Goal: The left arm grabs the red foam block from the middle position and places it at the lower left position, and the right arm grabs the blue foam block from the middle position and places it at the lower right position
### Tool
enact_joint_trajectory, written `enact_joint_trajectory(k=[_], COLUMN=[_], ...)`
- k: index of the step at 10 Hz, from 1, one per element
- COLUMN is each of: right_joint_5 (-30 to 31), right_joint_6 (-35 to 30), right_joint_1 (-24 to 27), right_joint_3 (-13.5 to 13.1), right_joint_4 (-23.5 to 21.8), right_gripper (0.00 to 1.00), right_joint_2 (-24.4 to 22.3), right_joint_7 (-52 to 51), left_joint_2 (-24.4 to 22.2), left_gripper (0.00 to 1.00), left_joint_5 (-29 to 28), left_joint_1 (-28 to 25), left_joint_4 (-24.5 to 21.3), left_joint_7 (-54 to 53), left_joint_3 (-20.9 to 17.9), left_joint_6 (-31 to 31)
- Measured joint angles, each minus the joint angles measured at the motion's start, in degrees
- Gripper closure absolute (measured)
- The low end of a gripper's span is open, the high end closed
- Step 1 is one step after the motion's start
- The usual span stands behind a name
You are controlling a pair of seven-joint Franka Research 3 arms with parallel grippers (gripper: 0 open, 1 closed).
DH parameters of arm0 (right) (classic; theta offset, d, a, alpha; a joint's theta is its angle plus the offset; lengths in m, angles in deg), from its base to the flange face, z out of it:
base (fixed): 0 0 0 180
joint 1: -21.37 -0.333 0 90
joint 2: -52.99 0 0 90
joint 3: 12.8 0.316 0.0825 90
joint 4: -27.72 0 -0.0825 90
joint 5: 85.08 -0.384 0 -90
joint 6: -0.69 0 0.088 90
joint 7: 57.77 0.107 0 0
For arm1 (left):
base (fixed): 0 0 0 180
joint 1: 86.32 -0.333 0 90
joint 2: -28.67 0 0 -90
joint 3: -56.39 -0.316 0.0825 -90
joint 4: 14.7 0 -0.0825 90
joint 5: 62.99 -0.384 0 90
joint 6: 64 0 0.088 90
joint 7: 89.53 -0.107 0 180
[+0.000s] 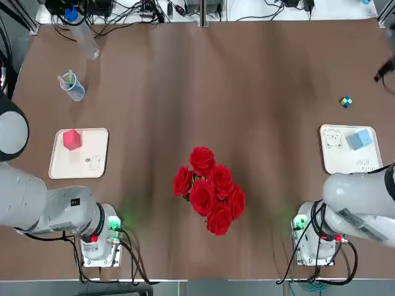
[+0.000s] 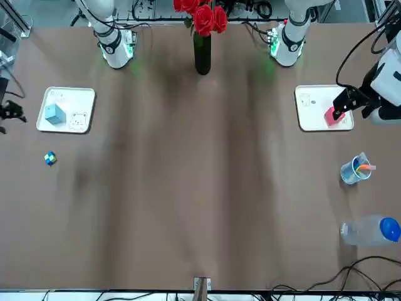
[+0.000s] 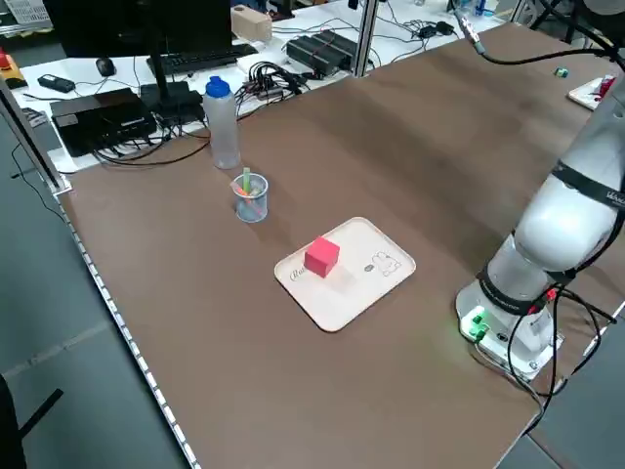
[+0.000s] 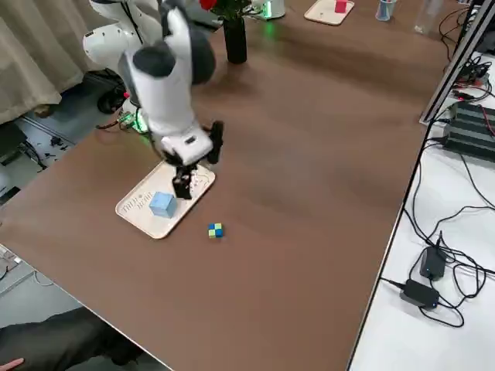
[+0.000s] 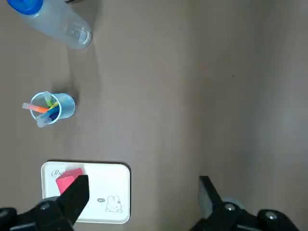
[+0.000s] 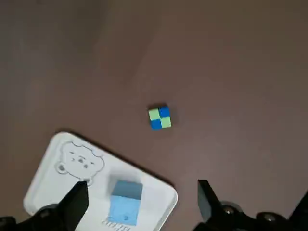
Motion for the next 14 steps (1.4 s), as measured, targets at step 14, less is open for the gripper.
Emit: enact_joint_trajectory(k=[14], right_joint_5=[0.0], right_joint_6=[-22.4], right_joint_1=[-28.5], right_joint_3=[-0.6], right_joint_4=[28.2], right_gripper=[0.0], right_joint_2=[-0.2], right_joint_7=[50.9], left_joint_2=[0.0], left_gripper=[0.0], left_joint_5=[0.0], left_joint_1=[-1.3], left_joint_4=[0.1], left_joint_7=[0.0], left_joint_3=[-0.5], left_joint_6=[-0.2])
